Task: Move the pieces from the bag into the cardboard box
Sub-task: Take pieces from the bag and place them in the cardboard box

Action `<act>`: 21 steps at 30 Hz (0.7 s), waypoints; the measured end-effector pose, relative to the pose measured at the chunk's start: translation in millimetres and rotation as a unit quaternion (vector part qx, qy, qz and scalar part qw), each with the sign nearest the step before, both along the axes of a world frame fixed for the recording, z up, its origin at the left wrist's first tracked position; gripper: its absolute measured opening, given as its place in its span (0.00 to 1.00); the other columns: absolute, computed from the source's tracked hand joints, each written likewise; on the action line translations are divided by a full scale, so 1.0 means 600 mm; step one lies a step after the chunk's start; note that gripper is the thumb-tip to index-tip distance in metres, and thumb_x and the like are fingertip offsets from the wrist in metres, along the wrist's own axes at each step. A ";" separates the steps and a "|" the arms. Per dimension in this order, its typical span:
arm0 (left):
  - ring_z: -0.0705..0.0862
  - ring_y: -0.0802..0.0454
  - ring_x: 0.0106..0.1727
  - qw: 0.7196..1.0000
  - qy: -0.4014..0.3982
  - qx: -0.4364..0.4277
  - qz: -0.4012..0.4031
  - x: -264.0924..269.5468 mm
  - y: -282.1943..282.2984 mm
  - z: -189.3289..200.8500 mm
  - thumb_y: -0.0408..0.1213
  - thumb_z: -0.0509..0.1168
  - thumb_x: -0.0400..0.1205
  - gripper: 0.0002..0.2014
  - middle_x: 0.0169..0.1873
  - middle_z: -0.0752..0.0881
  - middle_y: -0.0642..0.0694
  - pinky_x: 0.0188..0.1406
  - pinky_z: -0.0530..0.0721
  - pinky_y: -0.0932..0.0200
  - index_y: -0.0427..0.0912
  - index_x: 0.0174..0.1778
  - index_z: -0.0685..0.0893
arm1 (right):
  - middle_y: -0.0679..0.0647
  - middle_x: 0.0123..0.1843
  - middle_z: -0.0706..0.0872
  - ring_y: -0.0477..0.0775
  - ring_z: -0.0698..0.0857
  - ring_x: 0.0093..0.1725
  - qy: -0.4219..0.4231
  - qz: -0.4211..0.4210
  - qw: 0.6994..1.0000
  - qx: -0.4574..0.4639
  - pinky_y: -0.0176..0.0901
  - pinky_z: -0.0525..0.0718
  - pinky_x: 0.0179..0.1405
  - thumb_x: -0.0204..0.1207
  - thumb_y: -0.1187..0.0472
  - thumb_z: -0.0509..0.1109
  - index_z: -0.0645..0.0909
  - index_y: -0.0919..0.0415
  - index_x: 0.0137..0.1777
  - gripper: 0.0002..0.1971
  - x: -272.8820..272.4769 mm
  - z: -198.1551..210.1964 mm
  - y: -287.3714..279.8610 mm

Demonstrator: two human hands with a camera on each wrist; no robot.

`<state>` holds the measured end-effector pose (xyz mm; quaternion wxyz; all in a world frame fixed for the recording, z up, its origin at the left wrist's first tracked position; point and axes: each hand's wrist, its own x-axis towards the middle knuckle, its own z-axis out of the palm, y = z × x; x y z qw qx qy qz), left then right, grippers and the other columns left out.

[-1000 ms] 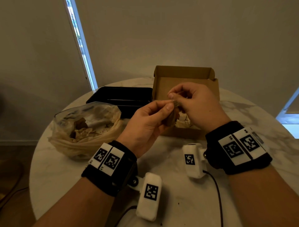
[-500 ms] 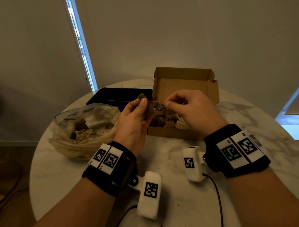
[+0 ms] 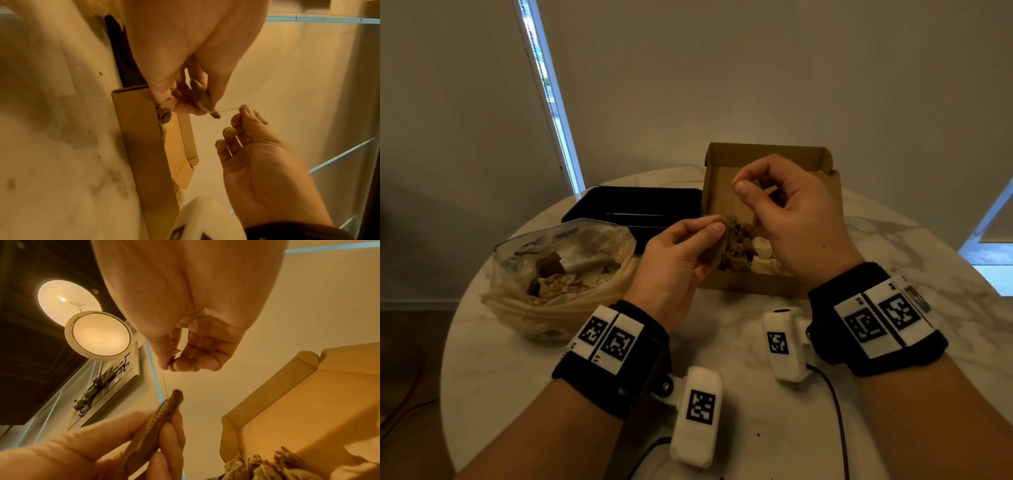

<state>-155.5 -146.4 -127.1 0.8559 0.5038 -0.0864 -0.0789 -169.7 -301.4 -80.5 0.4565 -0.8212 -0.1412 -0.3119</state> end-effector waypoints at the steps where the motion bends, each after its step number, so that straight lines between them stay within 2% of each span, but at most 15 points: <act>1: 0.90 0.57 0.46 1.000 -0.004 0.010 -0.019 -0.002 -0.002 0.001 0.29 0.71 0.82 0.08 0.45 0.92 0.46 0.41 0.86 0.65 0.39 0.56 0.90 | 0.40 0.45 0.87 0.44 0.85 0.43 -0.005 -0.010 1.000 0.003 0.50 0.88 0.46 0.85 0.54 0.69 0.85 0.48 0.52 0.03 0.002 -0.001 -0.002; 3: 0.89 0.56 0.49 0.998 -0.013 0.022 -0.053 -0.006 -0.004 0.003 0.30 0.71 0.82 0.08 0.46 0.92 0.46 0.50 0.83 0.61 0.41 0.56 0.90 | 0.39 0.45 0.87 0.43 0.85 0.44 -0.006 -0.026 1.000 0.009 0.48 0.87 0.46 0.85 0.53 0.69 0.85 0.47 0.52 0.03 0.006 -0.003 -0.006; 5: 0.89 0.54 0.49 0.996 -0.021 0.021 -0.079 -0.010 -0.006 0.006 0.31 0.71 0.81 0.09 0.46 0.92 0.45 0.51 0.82 0.58 0.41 0.56 0.91 | 0.40 0.45 0.88 0.41 0.85 0.45 0.006 -0.036 0.999 0.008 0.45 0.86 0.47 0.85 0.54 0.70 0.86 0.48 0.51 0.03 0.008 -0.005 -0.010; 9: 0.88 0.55 0.44 0.994 -0.029 -0.014 -0.103 -0.012 -0.004 0.009 0.32 0.71 0.79 0.11 0.44 0.91 0.48 0.37 0.81 0.63 0.43 0.56 0.87 | 0.42 0.43 0.88 0.42 0.85 0.45 0.093 -0.044 0.995 -0.010 0.44 0.85 0.45 0.83 0.55 0.72 0.87 0.47 0.47 0.05 0.008 -0.011 -0.012; 12: 0.89 0.53 0.49 0.995 -0.019 -0.060 -0.071 -0.006 -0.001 0.009 0.30 0.70 0.80 0.15 0.49 0.90 0.46 0.43 0.87 0.60 0.43 0.63 0.84 | 0.44 0.42 0.88 0.43 0.85 0.43 0.156 -0.032 0.987 -0.022 0.41 0.82 0.42 0.83 0.55 0.72 0.88 0.48 0.46 0.05 0.007 -0.013 -0.012; 15: 0.89 0.56 0.50 0.996 -0.005 -0.091 -0.013 0.003 0.004 0.007 0.29 0.68 0.84 0.18 0.50 0.90 0.47 0.44 0.88 0.63 0.41 0.70 0.83 | 0.44 0.43 0.89 0.37 0.84 0.38 0.188 -0.016 0.981 -0.034 0.37 0.79 0.40 0.82 0.55 0.73 0.89 0.49 0.47 0.04 0.003 -0.014 -0.011; 18: 0.89 0.57 0.50 0.994 0.012 -0.096 0.041 0.011 0.008 0.001 0.29 0.68 0.85 0.15 0.50 0.91 0.49 0.46 0.88 0.63 0.43 0.67 0.86 | 0.42 0.41 0.89 0.30 0.83 0.36 0.192 0.008 0.981 -0.040 0.32 0.77 0.39 0.82 0.53 0.74 0.89 0.46 0.46 0.04 -0.002 -0.011 -0.005; 21: 0.90 0.56 0.51 0.994 0.018 -0.075 0.073 0.015 0.011 -0.005 0.29 0.68 0.85 0.12 0.51 0.92 0.48 0.50 0.89 0.60 0.45 0.61 0.87 | 0.41 0.42 0.90 0.31 0.84 0.38 0.178 0.051 0.981 -0.062 0.30 0.77 0.39 0.83 0.53 0.73 0.90 0.46 0.49 0.04 -0.011 -0.003 0.002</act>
